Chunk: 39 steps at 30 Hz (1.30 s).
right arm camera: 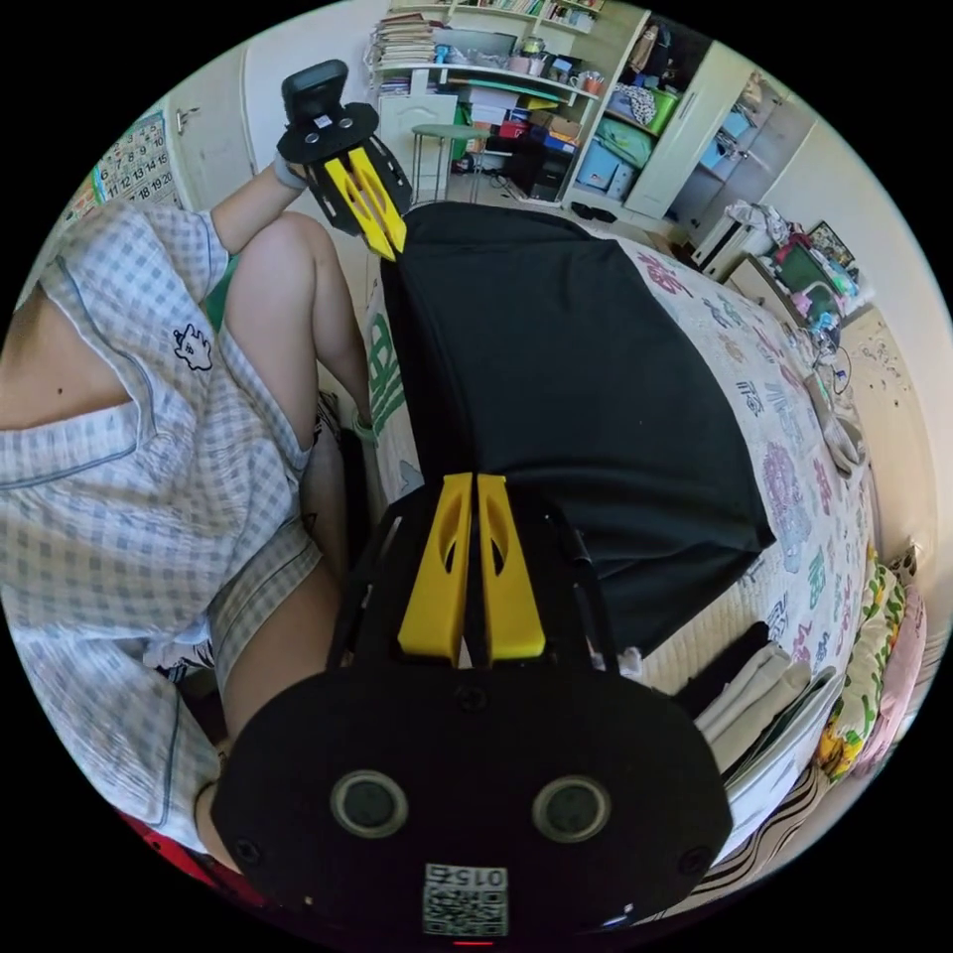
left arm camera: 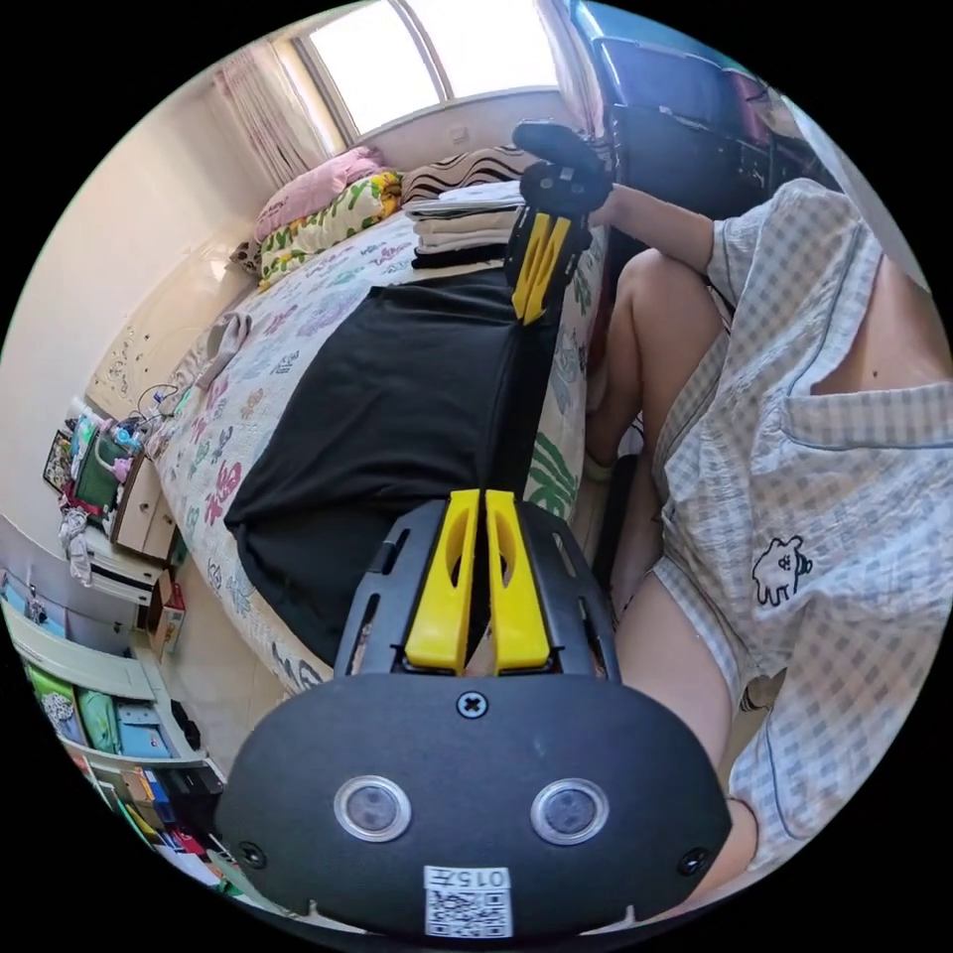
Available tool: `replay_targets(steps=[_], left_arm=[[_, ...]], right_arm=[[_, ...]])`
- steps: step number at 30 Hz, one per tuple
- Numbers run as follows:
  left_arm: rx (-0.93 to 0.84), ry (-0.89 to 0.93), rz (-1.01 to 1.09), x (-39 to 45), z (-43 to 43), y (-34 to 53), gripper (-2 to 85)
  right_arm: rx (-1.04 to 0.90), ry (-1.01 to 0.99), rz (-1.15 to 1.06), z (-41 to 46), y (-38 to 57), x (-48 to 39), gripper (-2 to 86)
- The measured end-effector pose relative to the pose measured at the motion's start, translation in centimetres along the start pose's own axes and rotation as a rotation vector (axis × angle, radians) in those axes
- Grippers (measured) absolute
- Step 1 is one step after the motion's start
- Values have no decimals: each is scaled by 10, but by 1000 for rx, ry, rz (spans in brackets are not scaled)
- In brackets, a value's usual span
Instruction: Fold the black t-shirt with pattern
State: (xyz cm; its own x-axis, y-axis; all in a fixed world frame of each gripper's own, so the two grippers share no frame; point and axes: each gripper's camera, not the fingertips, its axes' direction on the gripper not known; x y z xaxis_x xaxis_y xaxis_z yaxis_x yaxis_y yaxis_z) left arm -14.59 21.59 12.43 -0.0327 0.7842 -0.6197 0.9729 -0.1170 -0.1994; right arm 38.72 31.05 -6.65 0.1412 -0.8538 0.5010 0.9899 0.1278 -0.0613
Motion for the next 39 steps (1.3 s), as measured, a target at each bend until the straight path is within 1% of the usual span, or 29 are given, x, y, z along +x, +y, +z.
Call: replay_targets(steps=[2, 6, 9, 12, 15, 17, 19, 21, 22, 23, 25, 27, 29, 32, 36, 39], left_arm=[[-36, -7, 57, 7, 6, 1, 3], [-162, -26, 73, 9, 39, -4, 4], [-140, -10, 34, -1, 36, -1, 11], [-70, 57, -52, -19, 14, 10, 22], [80, 36, -164, -37, -31, 34, 42], [165, -25, -284, -52, -67, 58, 56], [181, -73, -416, -61, -81, 82, 64], [107, -142, -515, -66, -77, 104, 72], [42, -184, -585, -70, -69, 116, 77], [11, -173, -634, -74, -60, 126, 81], [17, -107, -657, -79, -48, 135, 85], [66, -50, -676, -86, -43, 139, 87], [123, 29, -680, -96, -36, 141, 84], [158, 27, -706, -105, -33, 149, 68], [251, 43, -720, -108, -37, 168, 46], [309, 75, -743, -111, -40, 185, 18]], right_arm=[[-71, -13, -2, 23, -11, 1, -8], [-92, -29, 0, 33, -26, 4, -2], [-105, -72, -14, 37, -38, 8, 23], [-132, -58, -34, 27, -55, 11, 37], [-7, 35, -34, -1, -74, 16, 40], [154, 111, 31, -25, -101, 30, 38], [254, 116, 81, -36, -131, 46, 35], [270, 128, 82, -34, -169, 61, 40], [249, 155, 89, -27, -199, 72, 48], [214, 167, 79, -16, -231, 82, 55], [166, 168, 75, 2, -280, 98, 66], [133, 144, 87, 20, -326, 117, 74], [86, 54, 123, 43, -380, 144, 82], [7, -25, 154, 70, -435, 171, 88], [-85, -19, 218, 93, -481, 201, 86], [-236, -90, 242, 110, -506, 222, 42]])
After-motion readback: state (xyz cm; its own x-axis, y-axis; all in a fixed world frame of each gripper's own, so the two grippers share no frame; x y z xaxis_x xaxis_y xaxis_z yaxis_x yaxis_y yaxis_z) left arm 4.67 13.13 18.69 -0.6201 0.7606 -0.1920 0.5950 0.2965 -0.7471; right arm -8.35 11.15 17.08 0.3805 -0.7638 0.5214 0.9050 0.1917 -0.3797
